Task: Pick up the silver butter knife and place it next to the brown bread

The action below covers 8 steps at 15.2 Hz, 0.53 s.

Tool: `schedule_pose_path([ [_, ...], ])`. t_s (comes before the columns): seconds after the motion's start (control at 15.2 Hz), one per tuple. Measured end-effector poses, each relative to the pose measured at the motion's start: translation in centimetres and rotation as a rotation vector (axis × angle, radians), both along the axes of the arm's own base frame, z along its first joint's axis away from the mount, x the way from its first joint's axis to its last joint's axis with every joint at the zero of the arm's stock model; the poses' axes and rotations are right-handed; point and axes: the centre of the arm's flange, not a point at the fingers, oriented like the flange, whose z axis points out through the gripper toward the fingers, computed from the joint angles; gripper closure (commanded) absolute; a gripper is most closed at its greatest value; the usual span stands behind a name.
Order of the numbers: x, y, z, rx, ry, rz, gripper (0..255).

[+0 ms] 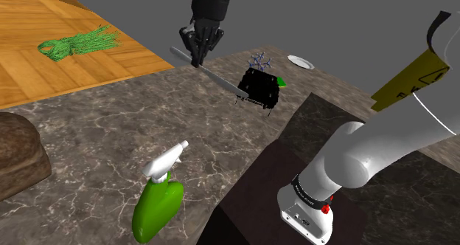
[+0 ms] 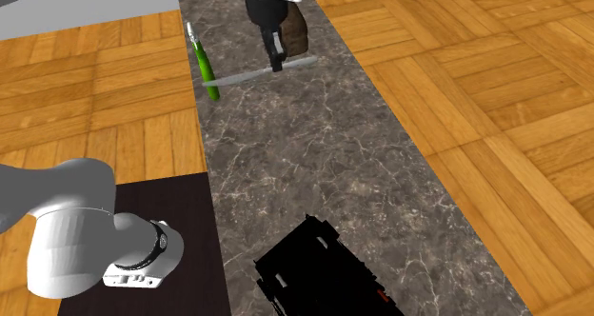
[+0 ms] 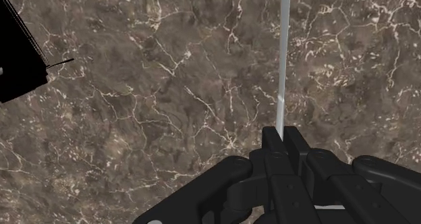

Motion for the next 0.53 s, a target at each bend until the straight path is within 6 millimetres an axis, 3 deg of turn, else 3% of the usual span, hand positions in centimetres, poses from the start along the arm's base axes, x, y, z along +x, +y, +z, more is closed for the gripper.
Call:
schedule_pose_path([
  [0.53, -2.5, 10.1, 0.0, -0.001, 0.0, 0.0, 255],
])
